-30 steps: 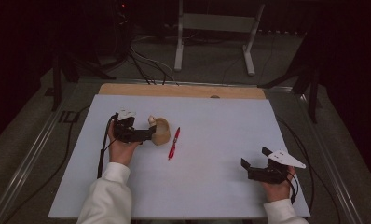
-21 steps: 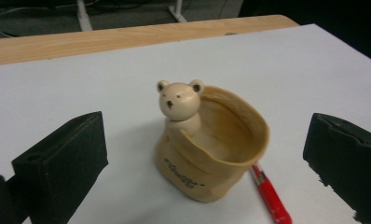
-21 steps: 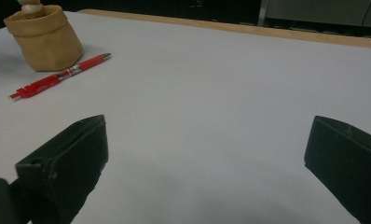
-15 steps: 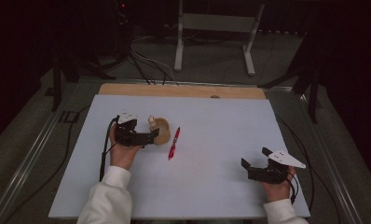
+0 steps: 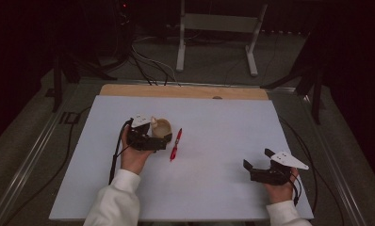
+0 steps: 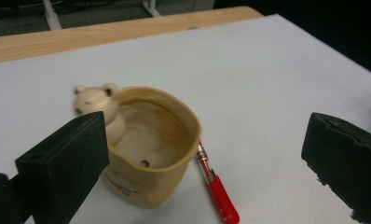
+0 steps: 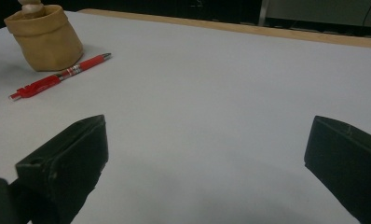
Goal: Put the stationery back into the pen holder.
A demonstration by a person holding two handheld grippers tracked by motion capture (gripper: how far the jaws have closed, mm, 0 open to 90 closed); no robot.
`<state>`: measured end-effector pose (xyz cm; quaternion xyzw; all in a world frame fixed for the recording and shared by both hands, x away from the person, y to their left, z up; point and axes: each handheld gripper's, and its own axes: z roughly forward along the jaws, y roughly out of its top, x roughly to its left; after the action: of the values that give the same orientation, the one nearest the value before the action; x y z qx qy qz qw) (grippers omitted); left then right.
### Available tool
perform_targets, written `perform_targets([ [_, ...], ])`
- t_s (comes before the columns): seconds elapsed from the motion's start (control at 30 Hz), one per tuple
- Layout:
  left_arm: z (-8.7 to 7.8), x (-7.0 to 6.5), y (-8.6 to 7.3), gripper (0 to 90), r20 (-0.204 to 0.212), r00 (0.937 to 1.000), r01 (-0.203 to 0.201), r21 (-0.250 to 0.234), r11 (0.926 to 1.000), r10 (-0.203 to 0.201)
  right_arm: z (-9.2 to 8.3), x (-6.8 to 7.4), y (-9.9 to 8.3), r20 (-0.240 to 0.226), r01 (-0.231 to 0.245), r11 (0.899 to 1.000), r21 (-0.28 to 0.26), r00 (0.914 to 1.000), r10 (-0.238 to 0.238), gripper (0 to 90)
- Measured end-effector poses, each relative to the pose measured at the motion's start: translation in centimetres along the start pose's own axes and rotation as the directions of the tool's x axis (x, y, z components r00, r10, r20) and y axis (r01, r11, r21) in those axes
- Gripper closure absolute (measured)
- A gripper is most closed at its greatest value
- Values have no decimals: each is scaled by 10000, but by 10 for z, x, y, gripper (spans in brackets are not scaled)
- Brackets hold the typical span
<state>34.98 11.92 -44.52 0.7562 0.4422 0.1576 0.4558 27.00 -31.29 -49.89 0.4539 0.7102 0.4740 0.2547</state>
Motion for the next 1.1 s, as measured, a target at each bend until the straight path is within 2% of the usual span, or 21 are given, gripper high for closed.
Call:
perform_targets([
  [0.2,10,-14,0,73,339,9989,-347,335,9988,336,-1,0,0,5,-24,10000,-22,10000,24,0],
  [0.4,19,-25,-1,143,651,9971,-438,514,9977,404,0,0,0,5,3,10000,-10,10000,-3,0],
  [0.63,34,-35,-8,173,468,9974,-601,1092,9922,553,0,0,0,-10,8,10000,-7,10000,-8,0],
  [0.7,39,-35,-11,212,394,9974,-643,1254,9900,598,0,0,0,-9,10,10000,-10,10000,-10,0],
  [0.77,42,-38,-12,229,235,9962,-860,1197,9891,838,0,0,0,-5,14,10000,-11,10000,-14,0],
  [0.87,43,-40,-12,236,95,9959,-905,1177,9889,900,0,0,0,-9,24,10000,-3,10000,-24,0],
  [0.93,43,-41,-13,247,243,9960,-880,1230,9885,856,0,0,0,-13,27,10000,4,10000,-27,0],
  [1.0,44,-44,-16,246,262,9944,-1048,1297,9860,1022,0,0,0,-4,9,10000,-10,10000,-9,0],
  [1.1,49,-44,-21,247,344,9953,-951,1488,9843,910,0,0,0,-15,25,10000,7,10000,-25,0],
])
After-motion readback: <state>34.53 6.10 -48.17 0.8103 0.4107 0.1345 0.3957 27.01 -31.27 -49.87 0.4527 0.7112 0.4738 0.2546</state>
